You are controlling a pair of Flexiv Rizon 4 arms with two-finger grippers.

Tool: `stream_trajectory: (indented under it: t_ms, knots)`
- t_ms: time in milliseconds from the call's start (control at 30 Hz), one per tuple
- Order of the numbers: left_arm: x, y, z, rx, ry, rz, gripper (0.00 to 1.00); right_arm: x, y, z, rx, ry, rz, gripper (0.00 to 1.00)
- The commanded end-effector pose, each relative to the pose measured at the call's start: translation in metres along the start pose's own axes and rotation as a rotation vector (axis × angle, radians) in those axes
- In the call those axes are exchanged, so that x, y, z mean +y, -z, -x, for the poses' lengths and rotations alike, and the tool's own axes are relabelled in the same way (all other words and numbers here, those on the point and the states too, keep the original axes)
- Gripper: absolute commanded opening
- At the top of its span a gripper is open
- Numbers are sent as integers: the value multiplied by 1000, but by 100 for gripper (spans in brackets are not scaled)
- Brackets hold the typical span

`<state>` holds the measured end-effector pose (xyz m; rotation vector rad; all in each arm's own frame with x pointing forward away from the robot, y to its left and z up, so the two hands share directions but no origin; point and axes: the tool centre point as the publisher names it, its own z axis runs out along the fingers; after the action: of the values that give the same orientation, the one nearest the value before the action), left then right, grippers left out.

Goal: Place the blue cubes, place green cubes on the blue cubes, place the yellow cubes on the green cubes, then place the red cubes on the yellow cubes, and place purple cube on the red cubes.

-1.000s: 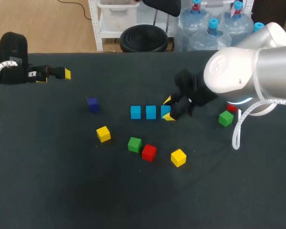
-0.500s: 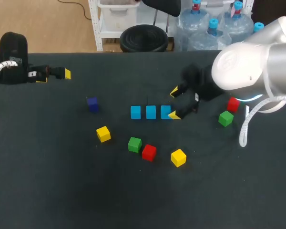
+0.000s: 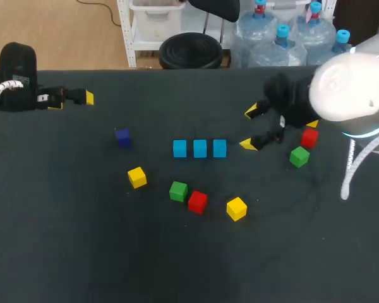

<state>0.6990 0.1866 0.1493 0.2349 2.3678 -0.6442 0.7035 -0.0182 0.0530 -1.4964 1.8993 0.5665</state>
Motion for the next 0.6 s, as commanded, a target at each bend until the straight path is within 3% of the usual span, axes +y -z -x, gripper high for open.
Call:
stream_trajectory:
  t_ms: [33,267,600]
  knots:
    - [-1,0,1,4,2,6,100,12,35,-11,-1,-9,-41,100]
    - [-1,0,1,4,2,6,100,11,63,-28,16,1,-59,100]
    - [-1,0,1,4,2,6,100,16,89,-47,51,-66,-162,100]
